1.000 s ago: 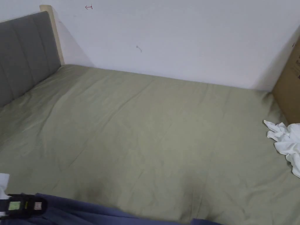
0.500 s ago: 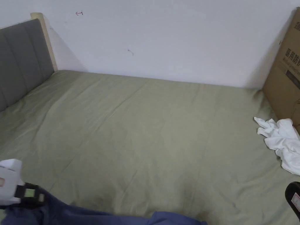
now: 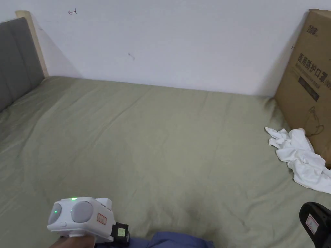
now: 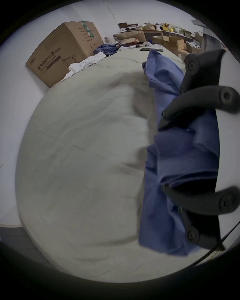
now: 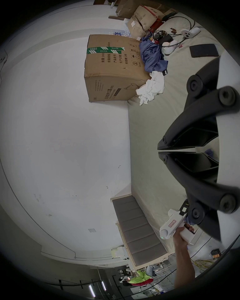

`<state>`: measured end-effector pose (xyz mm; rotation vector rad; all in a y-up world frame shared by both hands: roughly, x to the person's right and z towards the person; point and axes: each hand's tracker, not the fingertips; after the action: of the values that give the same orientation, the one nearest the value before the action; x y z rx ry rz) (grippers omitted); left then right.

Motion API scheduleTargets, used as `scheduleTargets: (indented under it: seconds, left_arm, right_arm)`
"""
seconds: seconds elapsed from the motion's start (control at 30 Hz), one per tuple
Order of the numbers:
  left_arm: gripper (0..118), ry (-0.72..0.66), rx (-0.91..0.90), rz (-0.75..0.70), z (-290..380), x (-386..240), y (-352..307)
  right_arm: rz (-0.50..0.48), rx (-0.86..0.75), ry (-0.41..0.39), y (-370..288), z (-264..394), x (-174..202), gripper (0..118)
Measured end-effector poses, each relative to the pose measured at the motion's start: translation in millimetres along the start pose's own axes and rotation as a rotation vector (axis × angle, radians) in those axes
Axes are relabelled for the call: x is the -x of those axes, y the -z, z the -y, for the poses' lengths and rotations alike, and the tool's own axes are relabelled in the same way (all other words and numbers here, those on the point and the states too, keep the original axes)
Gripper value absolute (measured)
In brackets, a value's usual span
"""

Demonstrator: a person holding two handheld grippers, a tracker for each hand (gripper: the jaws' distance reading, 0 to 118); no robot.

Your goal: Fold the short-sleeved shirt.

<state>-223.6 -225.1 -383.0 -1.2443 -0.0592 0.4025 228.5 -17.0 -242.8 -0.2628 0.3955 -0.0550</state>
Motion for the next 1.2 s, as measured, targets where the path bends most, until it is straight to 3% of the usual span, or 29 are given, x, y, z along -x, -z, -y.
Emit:
scheduleTargets:
  seconds: [0.23, 0.37, 0.43, 0.5, 0.6, 0.73, 0.9, 0.97, 1.2]
  left_arm:
    - [74, -0.043, -0.032, 0.102, -9, 7, -40]
    - [75, -0.123, -0.315, 0.105, -1, 25, -116]
    - [73, -0.208, -0.545, -0.038, 19, 32, -138]
    - [70, -0.212, -0.596, -0.244, 35, 19, -130]
    - [60, 0.003, -0.395, -0.398, 42, -6, -76]
    - [56, 0.0, -0.32, -0.27, 56, -46, -16]
    - [55, 0.118, -0.434, -0.433, 95, -116, 4]
    - [56, 0.142, -0.481, -0.436, 109, -132, 6]
    - [56, 0.108, -0.564, -0.477, 130, -141, 17]
  right_arm:
    - [0.016, 0.033, 0.011, 4, 4, -10, 1]
    - [0.026, 0.037, 0.023, 3, 9, -17, 1]
    - [0.032, 0.038, 0.041, 4, 12, -18, 1]
    - [0.028, 0.045, 0.056, 5, 15, -18, 1]
    - [0.02, 0.056, 0.06, 6, 18, -16, 1]
    - [0.021, 0.059, 0.053, 0, 18, -14, 1]
    - [0.058, 0.047, 0.067, -11, 16, -26, 1]
    - [0.071, 0.044, 0.08, -13, 16, -31, 1]
    - [0.087, 0.041, 0.079, -23, 16, -34, 1]
